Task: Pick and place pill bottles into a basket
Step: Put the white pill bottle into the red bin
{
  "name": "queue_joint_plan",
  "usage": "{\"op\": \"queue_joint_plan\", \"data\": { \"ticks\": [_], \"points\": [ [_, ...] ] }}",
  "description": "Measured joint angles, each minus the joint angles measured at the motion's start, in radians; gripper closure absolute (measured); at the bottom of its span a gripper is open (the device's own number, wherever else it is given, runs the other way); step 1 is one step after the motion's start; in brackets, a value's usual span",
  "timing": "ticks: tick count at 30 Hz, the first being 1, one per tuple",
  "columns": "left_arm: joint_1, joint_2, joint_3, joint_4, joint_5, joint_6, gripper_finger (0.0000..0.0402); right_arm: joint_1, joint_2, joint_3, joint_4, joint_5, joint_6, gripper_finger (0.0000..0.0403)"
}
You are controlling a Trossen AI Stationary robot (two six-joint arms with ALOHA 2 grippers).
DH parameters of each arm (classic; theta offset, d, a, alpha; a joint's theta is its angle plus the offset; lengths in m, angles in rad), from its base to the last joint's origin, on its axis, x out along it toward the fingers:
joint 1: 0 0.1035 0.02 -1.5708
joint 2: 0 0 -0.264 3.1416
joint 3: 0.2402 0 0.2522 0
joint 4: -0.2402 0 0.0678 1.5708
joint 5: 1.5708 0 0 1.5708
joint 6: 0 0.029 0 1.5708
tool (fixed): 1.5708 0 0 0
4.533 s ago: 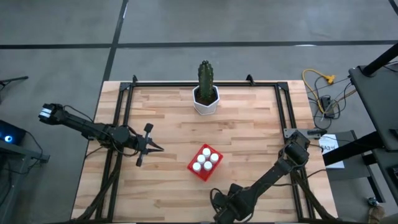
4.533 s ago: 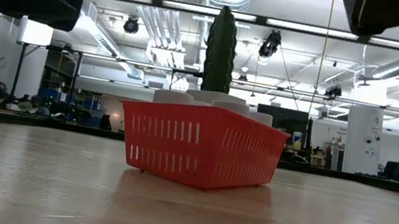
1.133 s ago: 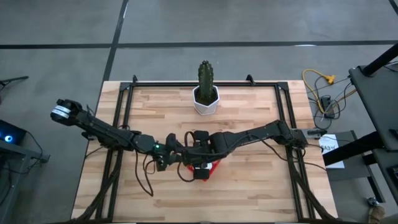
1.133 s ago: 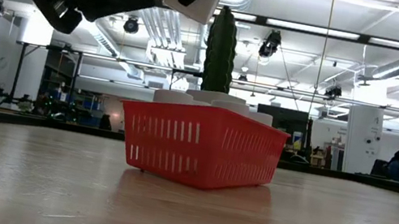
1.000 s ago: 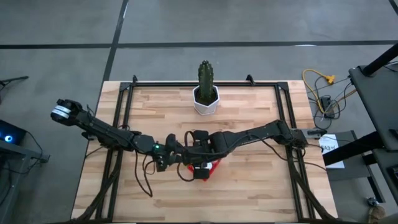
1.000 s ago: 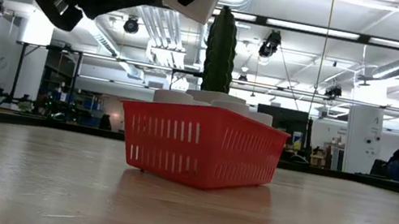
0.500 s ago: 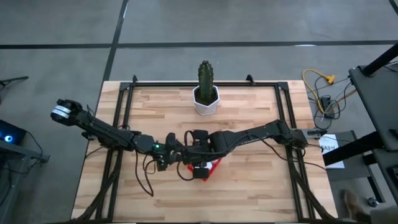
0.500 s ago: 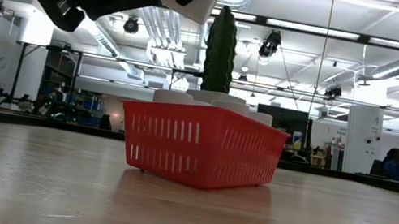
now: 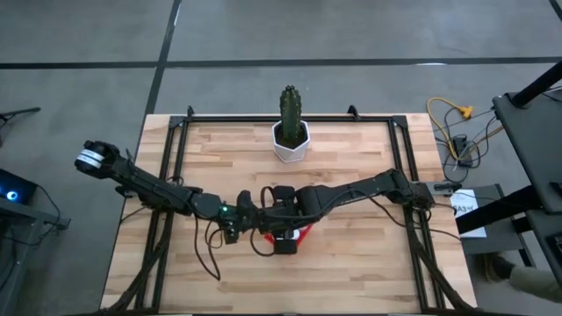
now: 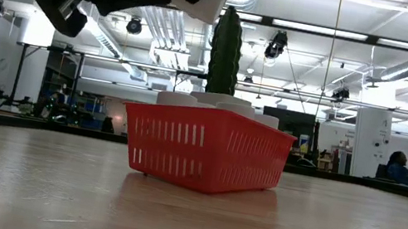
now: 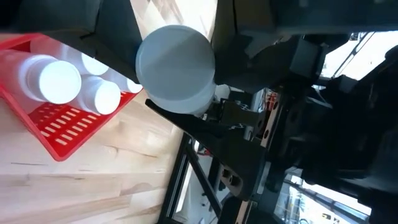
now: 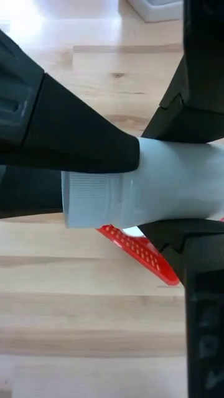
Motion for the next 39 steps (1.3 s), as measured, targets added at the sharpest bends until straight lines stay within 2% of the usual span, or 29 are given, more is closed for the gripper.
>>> {"op": "queue_joint_plan", "data": {
  "ticks": [10,22,26,32,39],
  "points": [
    [-0.014,-0.011,0.014,-0.022,-0.029,-0.001,0.0260,-0.001,-0.002,0.000,0.007,0.000,-0.005,0.0266],
    [-0.017,-0.014,0.014,-0.066,-0.092,-0.003,0.0260,-0.005,-0.002,0.003,0.041,0.050,0.049,0.0135],
    [-0.017,-0.034,0.011,-0.095,-0.096,-0.096,0.0260,-0.005,-0.005,0.003,0.034,0.046,0.055,0.0112],
    [-0.017,-0.119,0.009,-0.228,-0.149,-0.152,0.0260,-0.004,-0.037,0.003,0.018,0.042,0.087,0.0106],
    [-0.017,-0.275,0.000,-0.406,-0.151,-0.289,0.0260,0.007,-0.061,0.003,-0.089,0.035,0.159,0.0123]
  ]
}}
